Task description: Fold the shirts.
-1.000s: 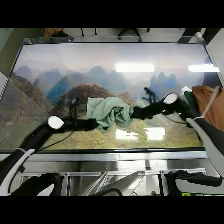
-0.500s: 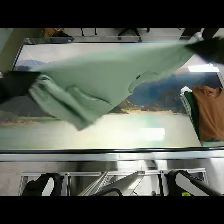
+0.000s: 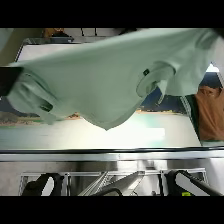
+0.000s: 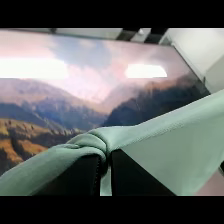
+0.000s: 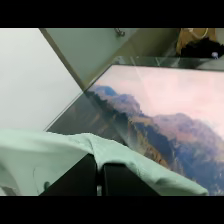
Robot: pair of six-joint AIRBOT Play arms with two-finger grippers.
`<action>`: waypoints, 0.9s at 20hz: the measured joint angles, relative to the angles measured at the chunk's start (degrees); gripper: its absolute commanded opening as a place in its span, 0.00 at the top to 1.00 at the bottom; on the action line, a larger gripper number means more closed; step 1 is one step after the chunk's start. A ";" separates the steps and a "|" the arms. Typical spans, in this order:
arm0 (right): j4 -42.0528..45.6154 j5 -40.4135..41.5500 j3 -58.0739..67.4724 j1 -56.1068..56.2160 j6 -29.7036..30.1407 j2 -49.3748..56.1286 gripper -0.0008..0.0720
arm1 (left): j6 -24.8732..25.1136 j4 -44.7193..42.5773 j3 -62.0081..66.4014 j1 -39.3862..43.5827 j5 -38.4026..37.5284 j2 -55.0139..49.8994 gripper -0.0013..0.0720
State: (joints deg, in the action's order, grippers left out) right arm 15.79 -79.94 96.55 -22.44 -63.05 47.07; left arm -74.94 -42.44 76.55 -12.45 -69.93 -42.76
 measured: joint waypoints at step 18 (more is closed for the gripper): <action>3.32 20.22 -28.96 7.96 16.41 32.94 0.29 | 0.74 -4.11 26.05 14.97 -0.90 -63.01 0.04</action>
State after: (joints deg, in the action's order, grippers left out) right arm 19.11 -59.72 67.59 -14.48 -46.63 80.01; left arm -74.19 -46.54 102.61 2.52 -70.83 -105.78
